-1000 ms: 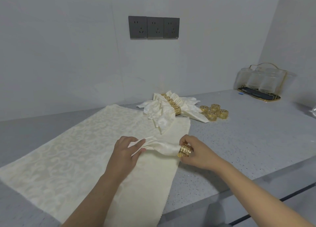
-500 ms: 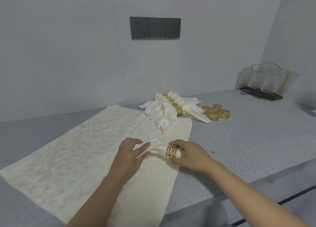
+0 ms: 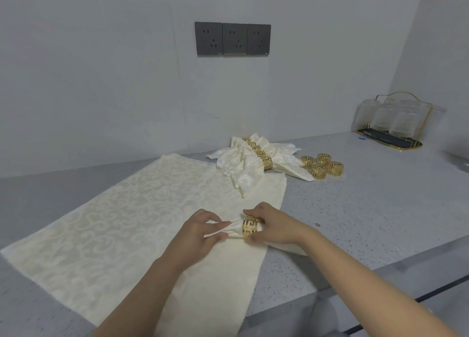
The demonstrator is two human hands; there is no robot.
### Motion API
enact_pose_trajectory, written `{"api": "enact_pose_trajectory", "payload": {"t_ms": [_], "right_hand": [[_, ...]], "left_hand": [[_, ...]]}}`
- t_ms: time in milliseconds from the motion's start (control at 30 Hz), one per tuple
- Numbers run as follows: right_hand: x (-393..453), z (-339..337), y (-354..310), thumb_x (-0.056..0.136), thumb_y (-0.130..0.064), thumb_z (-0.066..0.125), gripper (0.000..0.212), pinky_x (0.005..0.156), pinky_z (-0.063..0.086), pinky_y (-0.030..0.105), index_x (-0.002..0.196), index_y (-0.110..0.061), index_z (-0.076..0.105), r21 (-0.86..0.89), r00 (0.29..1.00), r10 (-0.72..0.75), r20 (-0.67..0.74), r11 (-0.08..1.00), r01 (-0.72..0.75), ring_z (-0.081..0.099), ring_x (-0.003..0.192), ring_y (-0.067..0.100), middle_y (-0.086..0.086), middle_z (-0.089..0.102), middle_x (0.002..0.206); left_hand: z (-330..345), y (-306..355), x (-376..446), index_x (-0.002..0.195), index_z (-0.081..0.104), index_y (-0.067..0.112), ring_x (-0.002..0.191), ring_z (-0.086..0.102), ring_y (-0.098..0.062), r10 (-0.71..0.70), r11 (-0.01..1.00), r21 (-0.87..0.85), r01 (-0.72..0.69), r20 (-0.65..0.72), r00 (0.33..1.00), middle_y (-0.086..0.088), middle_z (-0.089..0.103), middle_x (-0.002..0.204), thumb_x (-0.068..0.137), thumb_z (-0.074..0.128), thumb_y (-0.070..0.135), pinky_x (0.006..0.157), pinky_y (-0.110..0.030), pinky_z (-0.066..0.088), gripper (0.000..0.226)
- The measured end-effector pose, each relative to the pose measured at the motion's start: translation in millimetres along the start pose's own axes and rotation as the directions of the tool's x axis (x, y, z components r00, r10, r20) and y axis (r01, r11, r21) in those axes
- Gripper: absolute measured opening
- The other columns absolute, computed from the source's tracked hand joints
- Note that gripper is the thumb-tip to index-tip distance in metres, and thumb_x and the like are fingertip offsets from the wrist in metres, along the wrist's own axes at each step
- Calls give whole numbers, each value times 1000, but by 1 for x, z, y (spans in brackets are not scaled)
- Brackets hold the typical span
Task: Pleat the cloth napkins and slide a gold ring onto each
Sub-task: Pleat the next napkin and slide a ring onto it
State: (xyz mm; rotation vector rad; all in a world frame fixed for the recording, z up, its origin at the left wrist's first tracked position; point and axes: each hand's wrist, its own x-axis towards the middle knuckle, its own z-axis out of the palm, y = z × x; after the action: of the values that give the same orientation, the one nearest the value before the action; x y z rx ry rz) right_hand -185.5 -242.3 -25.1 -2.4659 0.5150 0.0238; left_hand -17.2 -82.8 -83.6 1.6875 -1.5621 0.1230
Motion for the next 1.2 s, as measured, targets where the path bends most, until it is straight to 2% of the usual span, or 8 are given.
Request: {"api": "enact_pose_trajectory", "payload": {"t_ms": [133,267,367,467,667,867,1067,1200], "right_hand": [[1,6,7,83,-28,67,54,81,33,12,134,-28,49,159,999,1,-42,987,6,45,115,5,-12,44,122],[-7,14,11,84,-27,66,49,77,36,8,129,-38,51,291,996,-3,-87,956,28,48,107,3,-8,45,120],[-9,19,11,83,-25,66,47,71,39,5,125,-41,51,319,994,-8,-106,947,42,51,102,5,-2,45,115],[-7,24,10,82,-23,66,46,71,40,8,123,-40,52,326,989,-7,-146,944,55,51,99,8,1,44,111],[-4,31,13,78,-21,68,48,74,38,15,120,-39,54,295,978,-48,-204,949,108,49,98,9,1,47,107],[-6,29,15,80,-20,67,49,77,39,16,124,-38,51,304,981,-59,-187,946,115,50,98,9,-2,46,106],[-4,30,20,75,-16,75,49,77,47,20,110,-31,43,416,975,-50,-218,899,139,61,94,12,-7,63,109],[-5,30,24,67,-19,83,44,82,47,24,101,-33,59,429,946,-32,-323,886,176,59,93,13,-2,60,104]], "left_hand": [[-3,1,0,109,70,40,103,46,6,-93,995,27,91,93,991,23,58,102,79,41,76,87,-9,35,55],[-9,9,0,78,67,56,106,44,-1,-267,964,60,260,178,947,24,58,105,78,27,83,89,-19,36,48],[-10,21,5,77,73,34,104,38,3,-380,924,132,360,186,906,23,59,102,92,42,57,91,-22,25,41],[-15,25,13,83,74,36,102,46,-1,-393,915,199,350,251,885,18,62,99,91,55,47,89,-24,19,23],[-6,38,30,91,74,15,99,59,-5,-541,835,22,550,217,813,15,61,102,78,74,12,80,-14,39,14],[-9,44,24,129,48,33,112,54,-2,-486,786,-178,592,414,770,19,56,117,85,59,7,80,-5,40,52],[-11,47,26,106,63,53,110,58,-1,-475,778,-177,603,461,749,20,64,116,71,57,23,96,-22,44,46],[-13,48,27,107,63,42,112,55,0,-458,774,-197,601,482,747,17,61,119,81,56,7,89,-11,39,45]]}}
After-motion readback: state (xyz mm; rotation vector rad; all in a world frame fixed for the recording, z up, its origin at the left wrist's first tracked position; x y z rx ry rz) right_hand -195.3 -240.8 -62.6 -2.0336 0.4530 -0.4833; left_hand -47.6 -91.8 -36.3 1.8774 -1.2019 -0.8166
